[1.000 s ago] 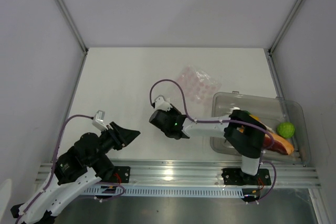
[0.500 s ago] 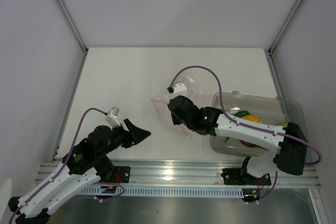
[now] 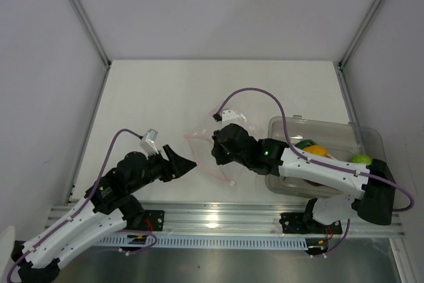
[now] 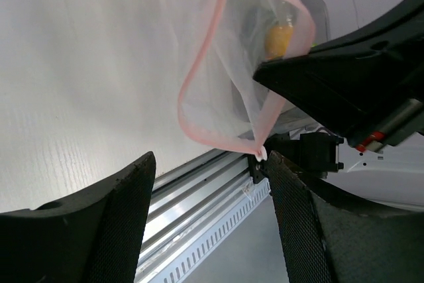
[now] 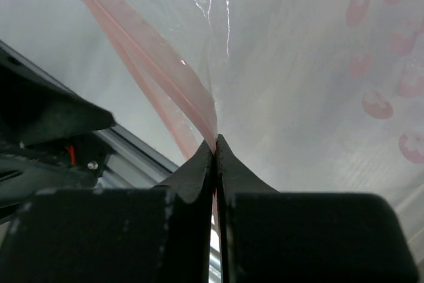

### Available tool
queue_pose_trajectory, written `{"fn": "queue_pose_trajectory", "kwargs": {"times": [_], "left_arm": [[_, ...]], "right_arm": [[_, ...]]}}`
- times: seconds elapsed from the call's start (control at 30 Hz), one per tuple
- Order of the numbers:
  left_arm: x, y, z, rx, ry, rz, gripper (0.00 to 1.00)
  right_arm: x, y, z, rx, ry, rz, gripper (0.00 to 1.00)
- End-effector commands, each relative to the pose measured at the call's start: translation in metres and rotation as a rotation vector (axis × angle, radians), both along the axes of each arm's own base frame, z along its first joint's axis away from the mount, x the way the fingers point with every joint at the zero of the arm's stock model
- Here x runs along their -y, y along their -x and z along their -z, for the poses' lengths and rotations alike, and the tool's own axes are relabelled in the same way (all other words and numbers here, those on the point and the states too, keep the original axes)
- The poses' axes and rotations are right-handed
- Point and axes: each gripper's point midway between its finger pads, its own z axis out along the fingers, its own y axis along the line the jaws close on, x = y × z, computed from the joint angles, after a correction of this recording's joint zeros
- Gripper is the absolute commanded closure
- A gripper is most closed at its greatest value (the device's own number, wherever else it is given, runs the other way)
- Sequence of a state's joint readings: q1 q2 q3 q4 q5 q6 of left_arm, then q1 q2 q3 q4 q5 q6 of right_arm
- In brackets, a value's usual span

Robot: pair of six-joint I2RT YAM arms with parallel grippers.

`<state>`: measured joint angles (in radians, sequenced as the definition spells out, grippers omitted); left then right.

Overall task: Place the food in the zip-top bag and seal the zipper
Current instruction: Open the zipper of the food storage bag.

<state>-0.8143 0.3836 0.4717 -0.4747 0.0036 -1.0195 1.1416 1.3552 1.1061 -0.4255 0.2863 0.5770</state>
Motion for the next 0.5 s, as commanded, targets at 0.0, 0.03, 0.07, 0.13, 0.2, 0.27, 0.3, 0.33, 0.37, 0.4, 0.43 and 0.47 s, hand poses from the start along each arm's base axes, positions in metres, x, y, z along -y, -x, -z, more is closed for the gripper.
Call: {"fn": "queue_pose_trajectory", "kwargs": {"times": [0.0, 0.03, 0.07, 0.13, 0.2, 0.27, 0.3, 0.33, 0.37, 0.4, 0.43, 0.47], "left_arm": [[0.008, -0.006, -0.006, 0.05, 0.017, 0.017, 0.29], [0.009, -0.006, 0.0, 0.041, 0.006, 0.019, 0.29], [0.01, -0.008, 0.0, 0.044, 0.009, 0.018, 0.29], [0.011, -0.009, 0.005, 0.039, -0.001, 0.019, 0.3], [0.009, -0.014, 0.011, 0.037, -0.024, -0.005, 0.3], [0.01, -0.017, 0.012, 0.043, -0.035, -0.01, 0.3], [0.012, -0.018, 0.012, 0.046, -0.035, -0.006, 0.3], [0.013, -0.02, 0.011, 0.052, -0.039, -0.004, 0.31], [0.014, -0.021, 0.011, 0.051, -0.046, -0.001, 0.32], [0.016, -0.022, 0.006, 0.058, -0.041, 0.003, 0.35], [0.017, -0.023, 0.006, 0.065, -0.049, 0.009, 0.4], [0.018, -0.024, 0.003, 0.069, -0.049, 0.008, 0.42]], "right_arm": [[-0.011, 0.008, -0.037, -0.003, -0.151, -0.013, 1.0], [-0.011, 0.009, -0.038, -0.009, -0.165, -0.01, 1.0], [-0.012, 0.01, -0.041, -0.012, -0.183, -0.014, 1.0], [-0.013, 0.015, -0.048, -0.019, -0.214, -0.028, 1.0], [-0.013, 0.018, -0.053, -0.025, -0.243, -0.035, 1.0], [-0.013, 0.02, -0.054, -0.034, -0.254, -0.039, 1.0], [-0.013, 0.02, -0.054, -0.04, -0.26, -0.038, 1.0], [-0.013, 0.022, -0.055, -0.045, -0.269, -0.044, 1.0], [-0.013, 0.023, -0.054, -0.054, -0.279, -0.044, 1.0], [-0.013, 0.024, -0.054, -0.059, -0.287, -0.045, 1.0], [-0.011, 0.025, -0.058, -0.064, -0.309, -0.051, 1.0], [-0.011, 0.025, -0.061, -0.071, -0.328, -0.048, 1.0]]}}
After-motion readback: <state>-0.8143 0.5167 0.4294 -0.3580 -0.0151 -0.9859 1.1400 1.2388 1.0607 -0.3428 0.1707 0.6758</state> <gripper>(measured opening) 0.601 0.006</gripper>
